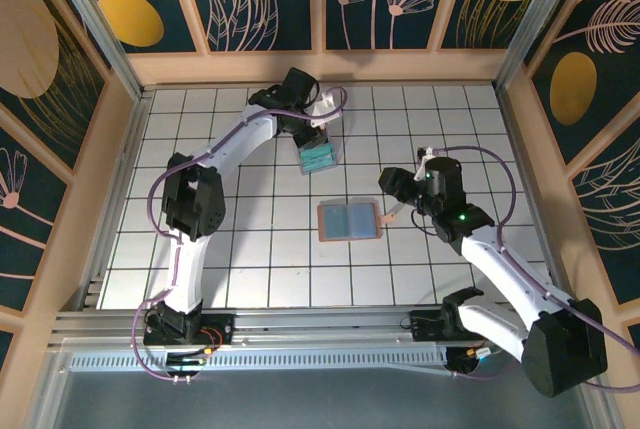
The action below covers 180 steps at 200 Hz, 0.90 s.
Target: Take the credit cards out of the card holder
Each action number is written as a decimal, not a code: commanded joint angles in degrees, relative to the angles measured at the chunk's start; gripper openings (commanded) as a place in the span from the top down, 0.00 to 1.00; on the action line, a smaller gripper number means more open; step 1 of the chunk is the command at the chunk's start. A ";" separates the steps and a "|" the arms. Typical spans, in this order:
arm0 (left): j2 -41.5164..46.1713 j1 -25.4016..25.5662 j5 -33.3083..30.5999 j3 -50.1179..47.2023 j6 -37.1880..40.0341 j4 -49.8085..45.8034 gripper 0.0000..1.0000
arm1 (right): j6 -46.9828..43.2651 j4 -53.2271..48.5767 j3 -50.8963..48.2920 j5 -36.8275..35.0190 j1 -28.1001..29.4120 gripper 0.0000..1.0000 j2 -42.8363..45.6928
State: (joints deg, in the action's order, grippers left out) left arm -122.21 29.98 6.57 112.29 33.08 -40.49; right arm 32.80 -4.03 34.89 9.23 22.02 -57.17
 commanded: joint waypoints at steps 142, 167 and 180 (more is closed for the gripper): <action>51.30 -0.37 -26.78 -53.32 -53.93 37.42 0.01 | 2.42 -13.57 11.45 -19.51 22.65 0.45 -17.62; 56.45 -0.38 -31.61 -59.17 -60.70 38.89 0.01 | 3.06 -16.12 14.72 -21.46 26.25 0.46 -22.67; 57.63 -0.36 -31.80 -60.18 -62.43 38.93 0.01 | 3.13 -17.71 16.50 -22.57 27.93 0.45 -25.19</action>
State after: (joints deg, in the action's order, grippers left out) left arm -67.05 29.98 -20.27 54.68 -20.29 -4.89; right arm 34.46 -17.45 47.40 -8.78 47.16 -78.85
